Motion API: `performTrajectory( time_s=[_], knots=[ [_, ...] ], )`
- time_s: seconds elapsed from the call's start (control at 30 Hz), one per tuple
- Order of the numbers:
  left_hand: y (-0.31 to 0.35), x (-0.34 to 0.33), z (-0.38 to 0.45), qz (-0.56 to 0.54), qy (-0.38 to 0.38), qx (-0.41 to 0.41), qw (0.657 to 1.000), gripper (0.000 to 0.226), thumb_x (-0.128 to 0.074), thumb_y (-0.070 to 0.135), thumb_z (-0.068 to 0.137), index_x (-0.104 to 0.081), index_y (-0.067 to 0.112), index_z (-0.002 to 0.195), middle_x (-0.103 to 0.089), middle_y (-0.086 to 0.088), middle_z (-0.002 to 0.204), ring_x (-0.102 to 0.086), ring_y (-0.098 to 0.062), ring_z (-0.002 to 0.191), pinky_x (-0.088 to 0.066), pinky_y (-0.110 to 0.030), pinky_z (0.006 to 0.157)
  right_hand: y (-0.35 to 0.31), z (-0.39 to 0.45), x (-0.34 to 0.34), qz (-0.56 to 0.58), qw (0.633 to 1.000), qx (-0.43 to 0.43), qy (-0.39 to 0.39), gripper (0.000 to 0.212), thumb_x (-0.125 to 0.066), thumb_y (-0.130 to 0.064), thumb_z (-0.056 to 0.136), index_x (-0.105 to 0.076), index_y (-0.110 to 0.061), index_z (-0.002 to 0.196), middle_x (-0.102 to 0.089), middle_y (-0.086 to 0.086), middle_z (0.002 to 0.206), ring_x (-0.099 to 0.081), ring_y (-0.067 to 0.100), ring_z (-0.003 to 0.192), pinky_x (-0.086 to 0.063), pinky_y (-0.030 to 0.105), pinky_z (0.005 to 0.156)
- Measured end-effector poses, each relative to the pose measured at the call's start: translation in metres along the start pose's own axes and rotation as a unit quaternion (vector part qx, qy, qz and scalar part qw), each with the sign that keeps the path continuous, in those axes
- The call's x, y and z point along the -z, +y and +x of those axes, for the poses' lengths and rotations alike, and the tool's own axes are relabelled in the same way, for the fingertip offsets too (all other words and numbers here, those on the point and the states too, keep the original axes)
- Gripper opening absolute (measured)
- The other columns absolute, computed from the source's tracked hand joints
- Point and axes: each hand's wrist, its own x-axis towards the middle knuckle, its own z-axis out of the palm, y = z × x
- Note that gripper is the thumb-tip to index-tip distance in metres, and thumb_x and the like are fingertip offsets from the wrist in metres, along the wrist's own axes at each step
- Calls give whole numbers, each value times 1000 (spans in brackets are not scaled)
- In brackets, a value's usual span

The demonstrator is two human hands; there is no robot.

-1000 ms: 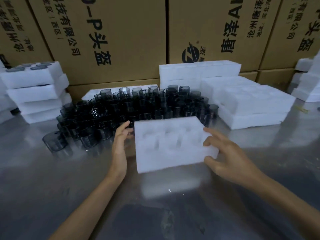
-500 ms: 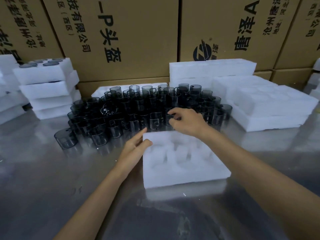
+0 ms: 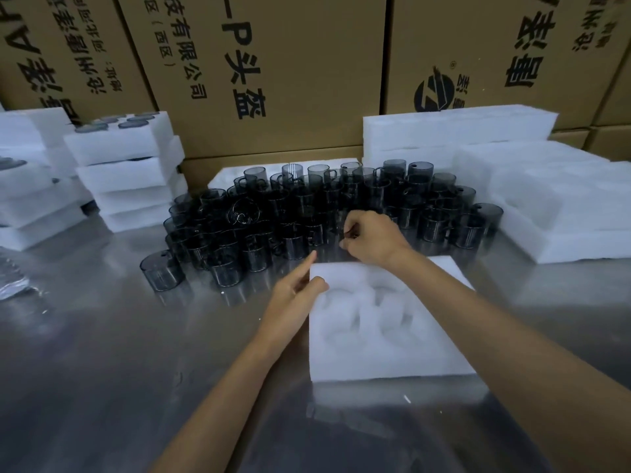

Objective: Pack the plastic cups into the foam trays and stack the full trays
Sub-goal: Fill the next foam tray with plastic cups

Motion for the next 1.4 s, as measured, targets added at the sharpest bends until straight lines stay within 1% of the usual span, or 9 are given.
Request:
performTrajectory(
  time_s=[0.1, 0.23, 0.47, 0.6, 0.73, 0.93, 1.07, 1.27, 1.4],
  knots=[
    [11, -1, -3, -27, 18, 2, 999, 50, -60, 24, 96, -49, 34, 143, -58, 27, 111, -52, 29, 86, -40, 4, 76, -1, -29, 17, 91, 994, 42, 44, 12, -74, -22, 87, -62, -20, 87, -67, -4, 81, -65, 19, 80, -48, 30, 70],
    [30, 1, -8, -17, 78, -86, 993, 40, -54, 17, 100, -55, 31, 138, -61, 16, 129, -55, 7, 116, -43, -27, 108, -3, -75, 25, 181, 976, 51, 108, 17, -79, -26, 81, -62, -26, 81, -67, -10, 78, -61, 8, 78, -50, 30, 73],
    [42, -18, -28, 13, 9, -180, 984, 50, -58, -1, 93, -60, 27, 134, -62, 18, 131, -52, 3, 126, -42, -25, 109, -6, -115, 7, 238, 964, 44, 111, 67, -80, -34, 79, -41, -44, 132, -54, -14, 113, -55, -1, 94, -49, 22, 78],
    [40, -16, -29, 17, -3, -179, 984, 52, -62, -4, 91, -58, 24, 135, -61, 13, 134, -51, 3, 128, -40, -22, 110, -1, -115, 11, 308, 949, 14, 68, 56, -73, -18, 83, -54, -30, 134, -54, -5, 122, -57, 3, 99, -51, 23, 87],
    [36, -13, -29, 7, -9, -189, 982, 50, -67, -8, 87, -61, 15, 130, -65, 7, 129, -56, -2, 124, -41, -21, 108, -1, -116, 15, 334, 938, 34, 91, 38, -70, -5, 87, -63, -24, 119, -59, 7, 118, -58, 13, 91, -49, 16, 77],
    [30, -4, -24, -6, -39, -175, 984, 50, -69, 7, 90, -58, 24, 135, -62, 14, 134, -51, 1, 129, -40, -16, 106, 2, -117, 16, 365, 929, 47, 50, 47, -70, -3, 87, -61, -27, 127, -58, 1, 122, -60, 12, 97, -50, 16, 82],
    [27, 9, -18, -23, -77, -132, 988, 48, -62, 11, 95, -53, 23, 140, -59, 10, 139, -50, -3, 132, -41, -27, 111, 2, -117, 11, 316, 946, 61, 42, 49, -69, -8, 90, -59, -26, 135, -56, -4, 115, -61, 9, 95, -48, 13, 87],
    [22, 15, -19, 23, -88, -99, 991, 47, -60, 37, 92, -54, 36, 139, -60, 23, 132, -53, 8, 123, -42, -4, 93, 4, -117, 2, 190, 978, 70, 51, 53, -69, -24, 92, -53, -24, 143, -55, -10, 108, -58, 6, 99, -48, 20, 93],
    [20, 13, -19, 36, -67, -107, 991, 48, -65, 42, 87, -57, 39, 134, -61, 23, 131, -52, 7, 125, -41, -25, 107, 3, -119, 1, 148, 984, 84, 54, 54, -66, -26, 95, -49, -25, 146, -54, -13, 119, -53, -1, 103, -44, 15, 94]
  ],
)
